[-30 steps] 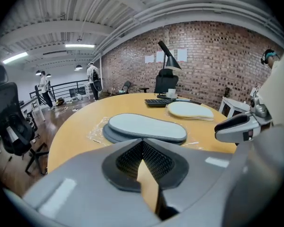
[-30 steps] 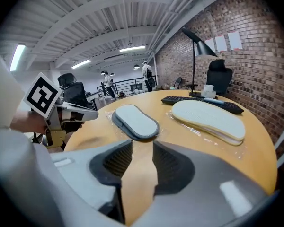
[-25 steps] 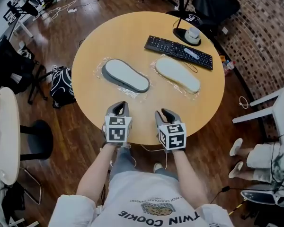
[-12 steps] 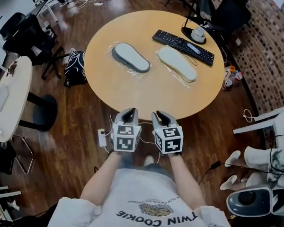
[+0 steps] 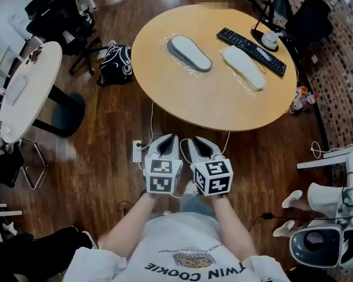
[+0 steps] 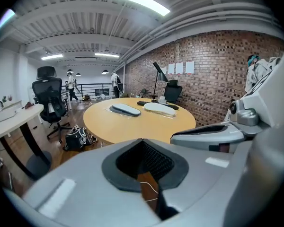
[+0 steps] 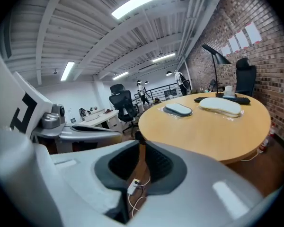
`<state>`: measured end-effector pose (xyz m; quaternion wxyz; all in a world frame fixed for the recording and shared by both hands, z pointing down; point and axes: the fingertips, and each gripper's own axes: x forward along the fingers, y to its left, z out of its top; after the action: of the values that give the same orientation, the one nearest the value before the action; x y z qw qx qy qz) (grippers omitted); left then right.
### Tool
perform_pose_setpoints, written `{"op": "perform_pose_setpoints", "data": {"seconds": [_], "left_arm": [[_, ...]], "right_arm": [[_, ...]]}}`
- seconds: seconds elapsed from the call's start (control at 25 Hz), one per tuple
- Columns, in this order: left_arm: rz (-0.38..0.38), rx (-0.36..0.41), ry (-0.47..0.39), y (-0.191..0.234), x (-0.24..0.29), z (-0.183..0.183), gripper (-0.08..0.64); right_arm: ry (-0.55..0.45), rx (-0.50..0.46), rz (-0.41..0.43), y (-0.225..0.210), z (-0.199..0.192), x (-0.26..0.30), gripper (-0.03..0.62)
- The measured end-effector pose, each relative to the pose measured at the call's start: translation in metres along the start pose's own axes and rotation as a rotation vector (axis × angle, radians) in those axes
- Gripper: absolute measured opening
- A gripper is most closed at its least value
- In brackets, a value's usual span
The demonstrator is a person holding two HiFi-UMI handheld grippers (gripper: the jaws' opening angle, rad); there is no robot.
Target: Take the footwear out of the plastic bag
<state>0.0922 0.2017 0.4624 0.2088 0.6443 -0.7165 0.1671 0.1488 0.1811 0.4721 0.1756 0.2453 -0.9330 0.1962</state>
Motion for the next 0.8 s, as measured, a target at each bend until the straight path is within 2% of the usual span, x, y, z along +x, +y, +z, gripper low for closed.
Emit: {"op": "perform_pose_setpoints", "data": {"seconds": [0.2,0.44,0.8], "left_arm": [[0.006,-0.011,-0.004,0.01,-0.059,-0.04,0.006],[-0.018,-0.031,-0.032,0.008,-0.139,-0.081,0.006],[-0.082,-0.046,-0.052,-0.015,-0.233,-0.133,0.006]], "right_arm": [[0.0,-0.01,0.025,0.061,-0.025,-0.025,0.028],[0.003,-0.05,0.002,0.131,-0.065,-0.07,0.003],[-0.024,-0.065,-0.048,0.202,-0.112,-0.141,0.003]]}}
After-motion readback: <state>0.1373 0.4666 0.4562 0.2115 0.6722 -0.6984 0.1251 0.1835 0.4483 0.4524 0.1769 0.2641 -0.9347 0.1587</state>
